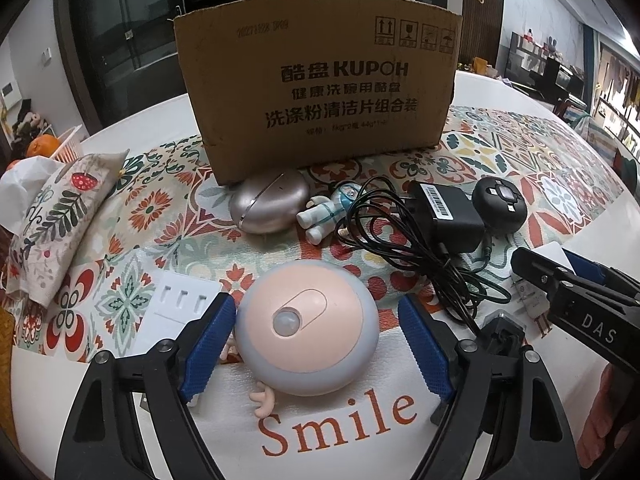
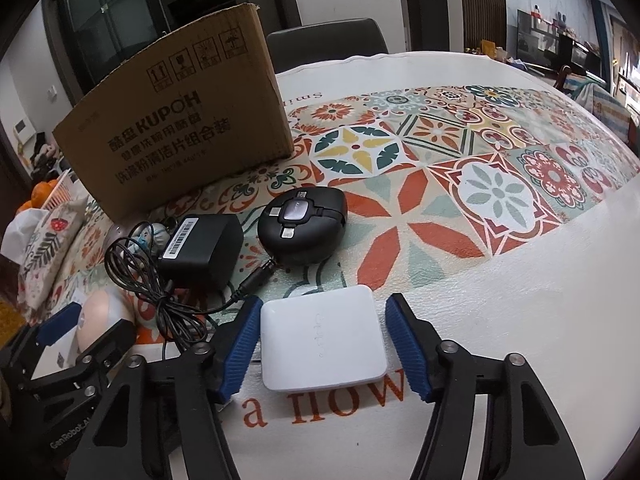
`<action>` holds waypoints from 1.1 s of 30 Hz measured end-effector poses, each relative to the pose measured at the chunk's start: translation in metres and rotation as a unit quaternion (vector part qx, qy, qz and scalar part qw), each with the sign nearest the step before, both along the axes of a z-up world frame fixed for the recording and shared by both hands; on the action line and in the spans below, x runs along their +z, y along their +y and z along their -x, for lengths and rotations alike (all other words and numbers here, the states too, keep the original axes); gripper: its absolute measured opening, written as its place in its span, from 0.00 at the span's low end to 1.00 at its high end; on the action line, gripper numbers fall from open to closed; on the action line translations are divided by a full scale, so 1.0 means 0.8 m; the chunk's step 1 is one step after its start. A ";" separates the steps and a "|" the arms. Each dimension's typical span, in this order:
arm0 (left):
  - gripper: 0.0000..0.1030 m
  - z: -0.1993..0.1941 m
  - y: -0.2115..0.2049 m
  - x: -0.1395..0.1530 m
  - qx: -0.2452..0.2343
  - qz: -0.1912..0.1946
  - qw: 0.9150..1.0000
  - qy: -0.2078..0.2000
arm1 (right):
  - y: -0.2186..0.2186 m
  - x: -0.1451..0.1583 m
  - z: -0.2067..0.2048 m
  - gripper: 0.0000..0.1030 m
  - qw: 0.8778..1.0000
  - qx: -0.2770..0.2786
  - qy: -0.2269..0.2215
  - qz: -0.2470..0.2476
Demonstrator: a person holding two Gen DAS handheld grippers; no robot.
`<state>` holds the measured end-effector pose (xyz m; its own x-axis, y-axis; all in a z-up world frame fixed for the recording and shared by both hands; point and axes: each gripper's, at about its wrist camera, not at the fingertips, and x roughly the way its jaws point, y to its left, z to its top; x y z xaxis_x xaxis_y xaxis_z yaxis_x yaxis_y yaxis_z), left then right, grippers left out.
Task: Organize rigid objects
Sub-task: 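Grasp the pink round lamp with the left tool while the right tool grasps the white square box, then lift and carry the lamp and white box toward the cardboard box with both tools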
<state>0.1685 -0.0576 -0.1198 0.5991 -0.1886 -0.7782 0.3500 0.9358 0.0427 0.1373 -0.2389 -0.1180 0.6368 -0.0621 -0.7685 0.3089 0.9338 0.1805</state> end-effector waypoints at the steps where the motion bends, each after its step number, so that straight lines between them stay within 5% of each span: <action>1: 0.82 -0.002 0.000 -0.002 0.002 0.001 1.000 0.004 | 0.001 0.000 0.000 0.58 1.000 0.001 -0.002 0.000; 9: 0.82 -0.002 0.001 -0.005 0.010 0.002 1.000 -0.007 | 0.004 0.000 0.002 0.56 1.000 0.003 -0.006 0.010; 11: 0.71 0.000 0.001 -0.003 0.013 -0.001 1.000 -0.014 | 0.004 0.000 0.002 0.56 1.000 0.004 -0.006 0.009; 33: 0.71 0.019 0.008 0.038 0.010 0.025 0.999 -0.039 | 0.010 0.038 0.016 0.56 0.999 0.013 -0.042 0.019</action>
<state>0.1534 -0.0509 -0.0897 0.6616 -0.2135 -0.7188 0.3289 0.9441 0.0223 0.1245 -0.2307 -0.0877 0.7001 -0.0734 -0.7103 0.2704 0.9479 0.1686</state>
